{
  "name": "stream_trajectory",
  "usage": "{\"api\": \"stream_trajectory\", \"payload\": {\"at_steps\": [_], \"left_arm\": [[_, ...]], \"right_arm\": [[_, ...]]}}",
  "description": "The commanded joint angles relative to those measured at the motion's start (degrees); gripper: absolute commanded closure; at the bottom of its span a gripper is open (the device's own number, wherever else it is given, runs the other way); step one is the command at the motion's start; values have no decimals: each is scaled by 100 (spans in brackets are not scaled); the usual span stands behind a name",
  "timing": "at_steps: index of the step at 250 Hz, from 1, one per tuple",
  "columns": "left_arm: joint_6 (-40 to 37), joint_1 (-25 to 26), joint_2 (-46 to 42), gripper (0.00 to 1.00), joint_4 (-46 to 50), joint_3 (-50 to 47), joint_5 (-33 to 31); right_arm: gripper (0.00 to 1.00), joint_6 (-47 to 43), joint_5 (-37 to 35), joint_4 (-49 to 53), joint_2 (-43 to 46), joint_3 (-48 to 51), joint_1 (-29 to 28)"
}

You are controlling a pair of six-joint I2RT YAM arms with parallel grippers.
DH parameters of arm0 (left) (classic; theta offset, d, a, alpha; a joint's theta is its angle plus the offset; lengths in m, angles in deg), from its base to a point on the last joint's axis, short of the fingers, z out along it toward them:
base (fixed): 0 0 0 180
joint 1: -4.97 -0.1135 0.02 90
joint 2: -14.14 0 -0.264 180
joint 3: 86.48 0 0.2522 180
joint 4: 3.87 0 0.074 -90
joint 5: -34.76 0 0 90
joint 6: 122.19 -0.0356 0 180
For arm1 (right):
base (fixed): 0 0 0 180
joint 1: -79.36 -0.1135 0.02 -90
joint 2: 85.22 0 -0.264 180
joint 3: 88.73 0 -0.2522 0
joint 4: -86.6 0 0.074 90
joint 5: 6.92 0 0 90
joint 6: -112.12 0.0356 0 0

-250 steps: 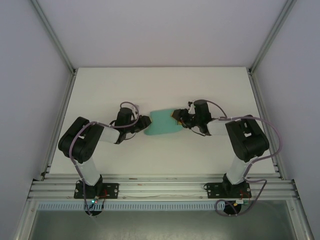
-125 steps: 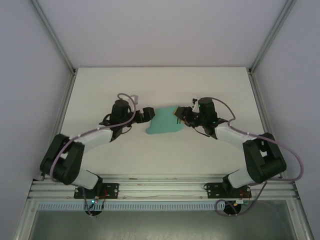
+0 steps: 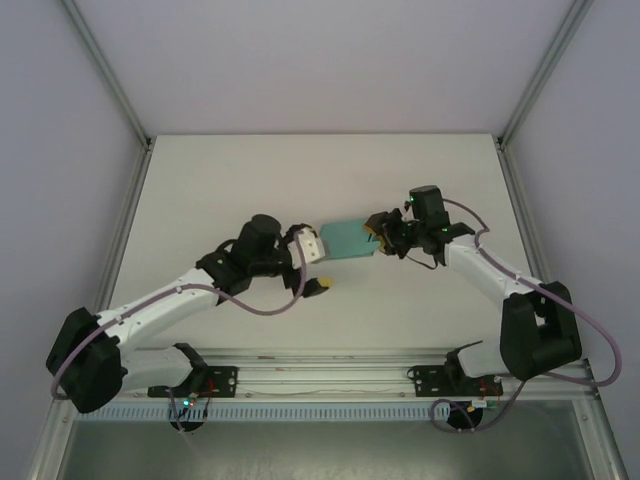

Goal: Assemble paper box

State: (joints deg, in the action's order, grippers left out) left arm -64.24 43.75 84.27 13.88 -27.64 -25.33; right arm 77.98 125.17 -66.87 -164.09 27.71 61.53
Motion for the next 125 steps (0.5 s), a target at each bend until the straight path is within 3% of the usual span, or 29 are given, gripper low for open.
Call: {"api": "stream_trajectory", "payload": {"at_steps": [1,70,125], "left_arm": [[-1060,55,410,0,175,305,-1086],[-1453,239,786,0,-712,97,-1671],[-1568,345,1085,3,-797,218,-2237]], "right_arm": [[70,521,459,374,108,-167,13],[70,1200,804,44,-144,-109,48],[71,1535,1279,-186,-367,-91,41]]}}
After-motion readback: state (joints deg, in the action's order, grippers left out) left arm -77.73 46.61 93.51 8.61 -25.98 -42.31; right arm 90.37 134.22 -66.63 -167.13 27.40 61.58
